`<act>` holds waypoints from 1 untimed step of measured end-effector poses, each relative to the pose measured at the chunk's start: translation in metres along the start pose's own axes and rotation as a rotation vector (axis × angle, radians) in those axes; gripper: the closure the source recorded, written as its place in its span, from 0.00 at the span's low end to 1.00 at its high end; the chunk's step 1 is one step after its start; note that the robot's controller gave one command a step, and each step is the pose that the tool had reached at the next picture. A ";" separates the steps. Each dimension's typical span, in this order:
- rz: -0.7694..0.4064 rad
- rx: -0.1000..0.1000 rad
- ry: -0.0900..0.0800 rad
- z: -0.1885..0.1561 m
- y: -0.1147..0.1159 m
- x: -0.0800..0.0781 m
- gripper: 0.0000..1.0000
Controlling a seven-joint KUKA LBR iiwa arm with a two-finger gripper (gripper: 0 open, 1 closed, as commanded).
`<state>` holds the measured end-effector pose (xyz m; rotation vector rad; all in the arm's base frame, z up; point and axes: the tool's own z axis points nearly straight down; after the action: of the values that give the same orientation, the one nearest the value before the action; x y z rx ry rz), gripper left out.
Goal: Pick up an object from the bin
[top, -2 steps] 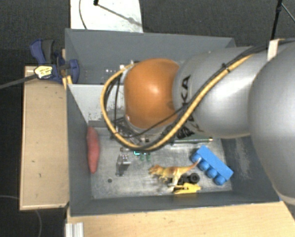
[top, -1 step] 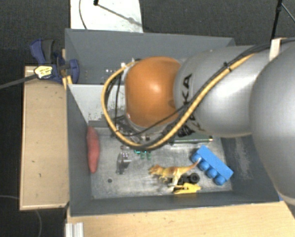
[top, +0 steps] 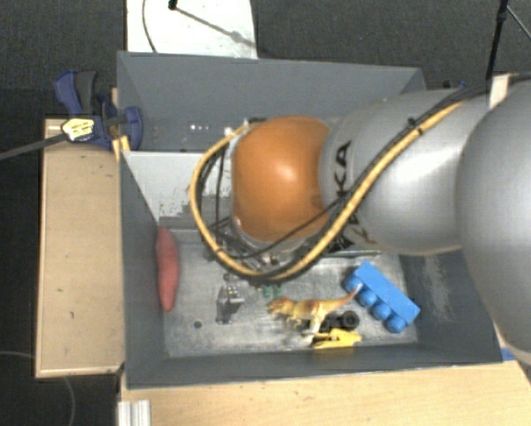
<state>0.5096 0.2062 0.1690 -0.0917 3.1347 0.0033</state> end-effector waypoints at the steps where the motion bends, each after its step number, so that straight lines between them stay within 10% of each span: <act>1: -0.041 -0.001 0.001 0.037 -0.048 0.018 0.00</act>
Offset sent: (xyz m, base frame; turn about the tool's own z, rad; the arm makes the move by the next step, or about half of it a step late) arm -0.0338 -0.0257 0.0569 -0.0089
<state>0.4945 0.1573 0.1320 -0.1554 3.1335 0.0044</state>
